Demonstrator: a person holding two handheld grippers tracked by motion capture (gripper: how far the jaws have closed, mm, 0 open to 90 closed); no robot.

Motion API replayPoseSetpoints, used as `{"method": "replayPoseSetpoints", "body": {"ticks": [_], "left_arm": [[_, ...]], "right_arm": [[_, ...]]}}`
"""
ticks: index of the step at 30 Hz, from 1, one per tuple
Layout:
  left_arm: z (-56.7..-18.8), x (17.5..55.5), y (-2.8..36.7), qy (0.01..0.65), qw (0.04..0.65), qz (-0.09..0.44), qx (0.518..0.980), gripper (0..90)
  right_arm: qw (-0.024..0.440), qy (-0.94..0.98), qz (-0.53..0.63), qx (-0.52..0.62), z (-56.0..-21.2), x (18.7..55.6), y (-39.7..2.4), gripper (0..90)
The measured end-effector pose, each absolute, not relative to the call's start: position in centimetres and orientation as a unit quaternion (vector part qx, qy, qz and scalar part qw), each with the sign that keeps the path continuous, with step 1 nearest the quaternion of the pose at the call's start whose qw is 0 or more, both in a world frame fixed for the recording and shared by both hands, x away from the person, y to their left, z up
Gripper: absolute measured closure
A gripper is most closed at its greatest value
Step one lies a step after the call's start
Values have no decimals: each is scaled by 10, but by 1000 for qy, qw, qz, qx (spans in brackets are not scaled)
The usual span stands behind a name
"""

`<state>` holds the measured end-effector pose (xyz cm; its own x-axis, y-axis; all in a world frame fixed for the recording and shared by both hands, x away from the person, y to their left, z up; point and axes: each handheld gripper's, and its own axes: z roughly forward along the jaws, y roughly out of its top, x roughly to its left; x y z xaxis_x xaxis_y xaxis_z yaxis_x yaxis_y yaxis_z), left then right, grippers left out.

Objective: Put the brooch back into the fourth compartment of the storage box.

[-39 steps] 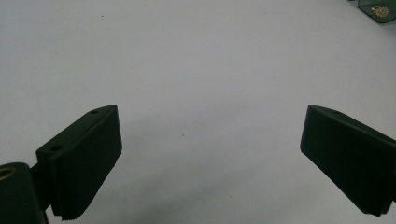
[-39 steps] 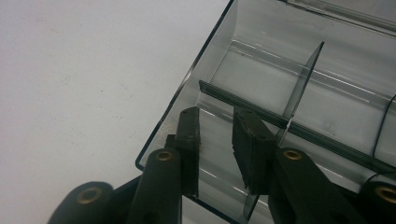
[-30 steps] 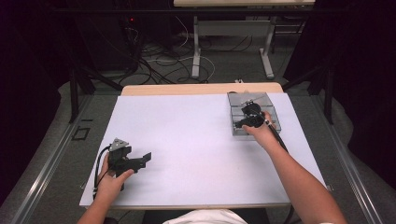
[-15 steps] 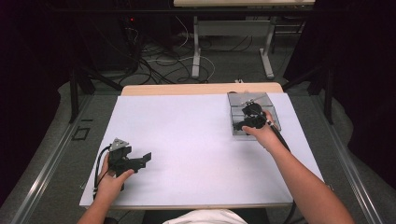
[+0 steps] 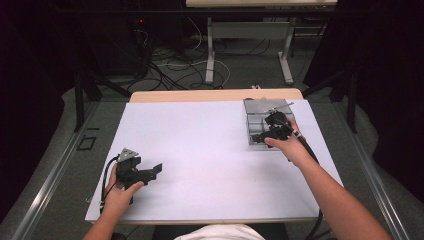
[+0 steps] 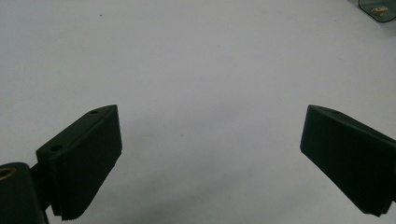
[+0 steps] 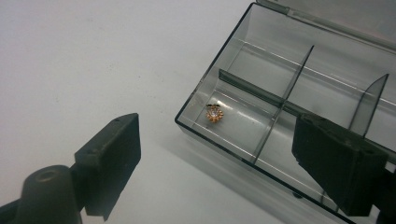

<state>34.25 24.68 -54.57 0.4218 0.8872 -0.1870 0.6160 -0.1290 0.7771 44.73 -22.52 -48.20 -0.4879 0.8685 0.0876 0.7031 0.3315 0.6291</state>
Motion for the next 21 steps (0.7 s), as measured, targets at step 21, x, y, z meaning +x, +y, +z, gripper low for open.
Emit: {"method": "replayPoseSetpoints", "body": {"ticks": [21], "left_arm": [[-545, 343, 248, 509, 411, 161, 739, 55]], "right_arm": [[140, 819, 302, 468, -485, 407, -243, 0]]}}
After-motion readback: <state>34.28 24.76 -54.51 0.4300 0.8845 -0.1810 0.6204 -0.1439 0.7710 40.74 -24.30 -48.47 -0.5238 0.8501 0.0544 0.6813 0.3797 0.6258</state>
